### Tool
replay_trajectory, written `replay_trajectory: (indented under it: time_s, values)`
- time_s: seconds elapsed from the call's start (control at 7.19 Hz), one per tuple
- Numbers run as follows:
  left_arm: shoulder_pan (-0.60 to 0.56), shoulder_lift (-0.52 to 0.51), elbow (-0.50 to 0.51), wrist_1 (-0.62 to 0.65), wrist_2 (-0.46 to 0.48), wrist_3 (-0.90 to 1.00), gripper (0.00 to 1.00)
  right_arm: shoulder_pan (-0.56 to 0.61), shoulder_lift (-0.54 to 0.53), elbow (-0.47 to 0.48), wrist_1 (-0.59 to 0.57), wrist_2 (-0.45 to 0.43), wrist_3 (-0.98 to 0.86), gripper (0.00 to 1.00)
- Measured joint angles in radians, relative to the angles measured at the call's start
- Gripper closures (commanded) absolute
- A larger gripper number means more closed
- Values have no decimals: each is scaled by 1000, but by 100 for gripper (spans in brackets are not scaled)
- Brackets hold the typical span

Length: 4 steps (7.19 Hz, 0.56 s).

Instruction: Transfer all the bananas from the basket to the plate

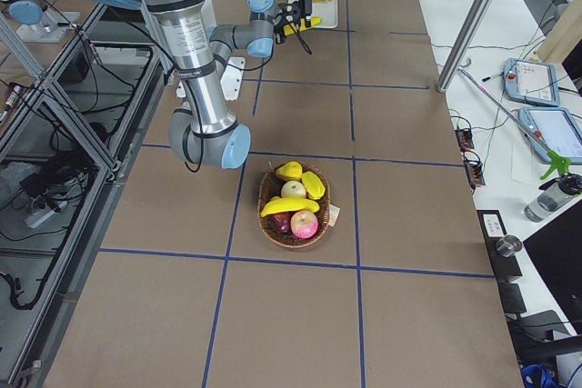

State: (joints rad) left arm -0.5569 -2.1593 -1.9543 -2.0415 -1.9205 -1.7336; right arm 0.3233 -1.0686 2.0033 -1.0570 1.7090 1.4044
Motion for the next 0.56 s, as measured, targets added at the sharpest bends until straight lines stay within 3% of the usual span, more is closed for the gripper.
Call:
replay_trajectory:
  time_s: [0.56]
  values:
    - [-3, 9, -2, 9, 0, 1, 100, 20, 1, 16, -1, 21, 19, 0]
